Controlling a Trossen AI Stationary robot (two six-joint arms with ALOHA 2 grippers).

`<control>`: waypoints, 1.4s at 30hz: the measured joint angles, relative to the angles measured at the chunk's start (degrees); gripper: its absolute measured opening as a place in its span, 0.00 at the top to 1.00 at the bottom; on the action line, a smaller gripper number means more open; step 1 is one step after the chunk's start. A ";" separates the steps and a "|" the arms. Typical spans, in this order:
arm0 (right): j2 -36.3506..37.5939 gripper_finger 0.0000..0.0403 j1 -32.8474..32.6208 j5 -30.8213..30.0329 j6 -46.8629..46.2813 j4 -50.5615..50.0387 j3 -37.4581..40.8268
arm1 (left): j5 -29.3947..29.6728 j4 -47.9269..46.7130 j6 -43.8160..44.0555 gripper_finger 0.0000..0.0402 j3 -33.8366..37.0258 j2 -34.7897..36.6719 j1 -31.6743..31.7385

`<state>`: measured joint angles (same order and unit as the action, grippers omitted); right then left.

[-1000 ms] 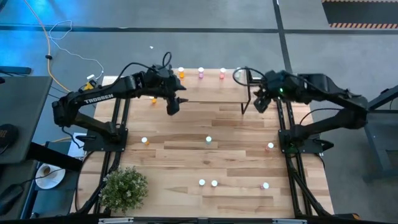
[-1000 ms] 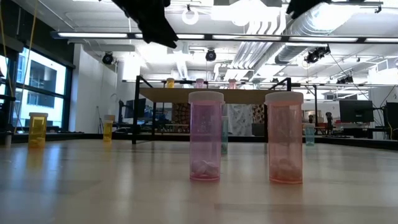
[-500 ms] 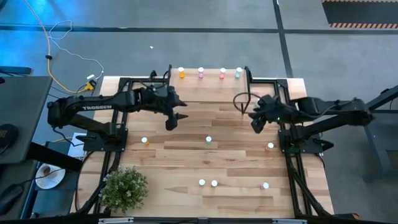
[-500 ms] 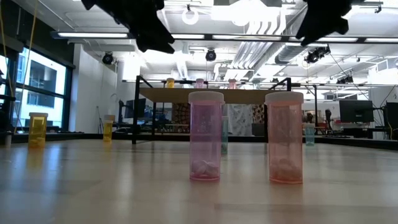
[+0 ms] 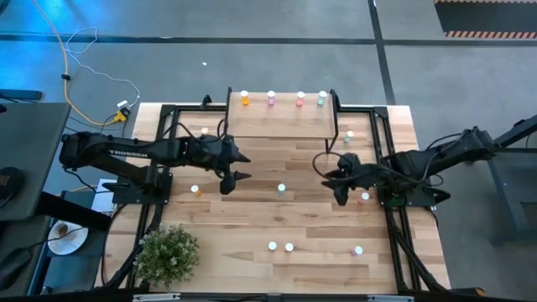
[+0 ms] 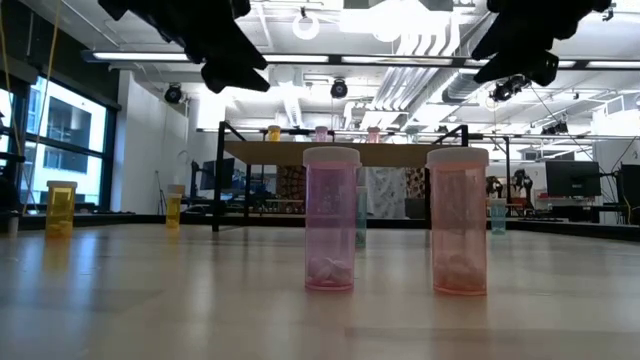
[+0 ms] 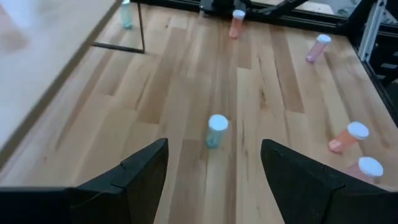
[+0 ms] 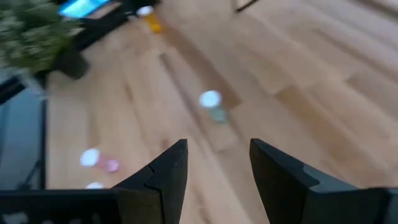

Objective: Pick and place medicine bottles onto shelf by color
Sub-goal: Put the bottom red pill bottle on the shelf aligned with the other red pill bottle

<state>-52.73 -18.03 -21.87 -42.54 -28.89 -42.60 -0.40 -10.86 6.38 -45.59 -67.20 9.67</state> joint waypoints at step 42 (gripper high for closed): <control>-22.41 0.49 -12.08 8.67 21.10 61.32 11.83 | 3.22 3.60 8.04 0.39 0.81 -0.04 -12.11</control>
<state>-75.14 -30.11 -13.20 -21.44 32.43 -30.77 2.82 -7.25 14.42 -44.77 -67.24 -2.44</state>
